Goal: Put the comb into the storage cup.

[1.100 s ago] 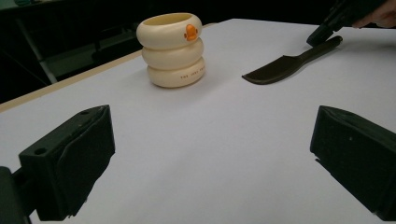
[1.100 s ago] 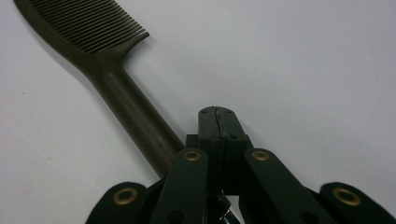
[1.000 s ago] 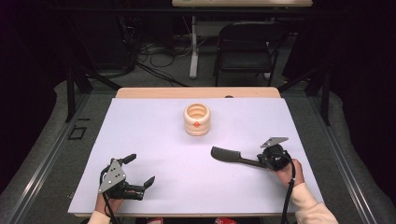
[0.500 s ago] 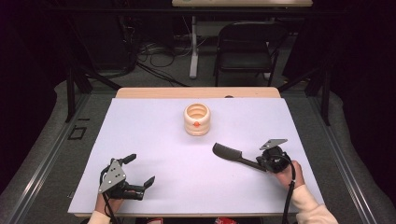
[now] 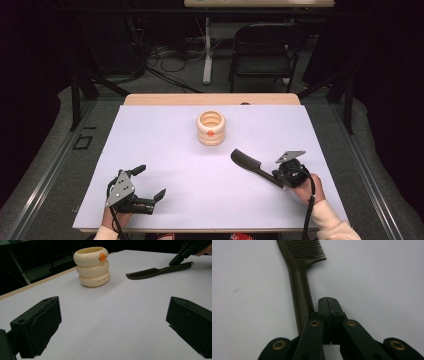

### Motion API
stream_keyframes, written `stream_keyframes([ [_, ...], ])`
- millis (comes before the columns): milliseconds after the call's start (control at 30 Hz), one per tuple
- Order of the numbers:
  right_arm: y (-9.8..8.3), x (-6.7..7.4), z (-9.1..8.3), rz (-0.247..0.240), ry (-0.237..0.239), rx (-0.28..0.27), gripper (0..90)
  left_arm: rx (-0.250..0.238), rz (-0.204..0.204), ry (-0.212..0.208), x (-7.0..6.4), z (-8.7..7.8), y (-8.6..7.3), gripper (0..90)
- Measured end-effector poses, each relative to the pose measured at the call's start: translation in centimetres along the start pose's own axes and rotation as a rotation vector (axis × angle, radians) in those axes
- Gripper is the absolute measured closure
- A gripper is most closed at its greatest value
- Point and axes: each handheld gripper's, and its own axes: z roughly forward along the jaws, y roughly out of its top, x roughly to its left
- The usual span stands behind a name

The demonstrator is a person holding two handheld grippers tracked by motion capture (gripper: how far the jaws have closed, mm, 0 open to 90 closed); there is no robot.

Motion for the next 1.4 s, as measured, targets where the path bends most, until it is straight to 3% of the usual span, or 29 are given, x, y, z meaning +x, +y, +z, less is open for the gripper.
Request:
stream_keyframes([
  [267, 0.0, -0.1, -0.1, 0.002, -0.007, -0.013, 89.8, 0.000, -0.001, 0.000, 0.0, 0.0, 0.0, 0.1],
  [500, 0.1, -0.3, -0.4, 0.004, -0.026, -0.030, 84.3, 0.000, 0.001, -0.001, 0.0, 0.0, 0.0, 0.1],
  [833, 0.3, -0.7, -0.9, -0.007, -0.032, -0.046, 67.5, 0.000, 0.001, -0.003, 0.0, 0.0, 0.0, 0.1],
  [900, 0.3, -0.7, -1.0, -0.006, -0.036, -0.041, 60.2, 0.000, 0.001, -0.003, 0.0, 0.0, 0.0, 0.1],
  [1133, 0.7, -0.8, -1.6, -0.021, -0.038, -0.038, 47.1, 0.001, 0.001, -0.004, 0.0, 0.1, 0.0, 0.1],
  [1400, 1.3, -0.6, -2.1, -0.049, -0.019, -0.039, 38.4, 0.002, 0.000, -0.006, 0.0, 0.1, 0.0, 0.1],
])
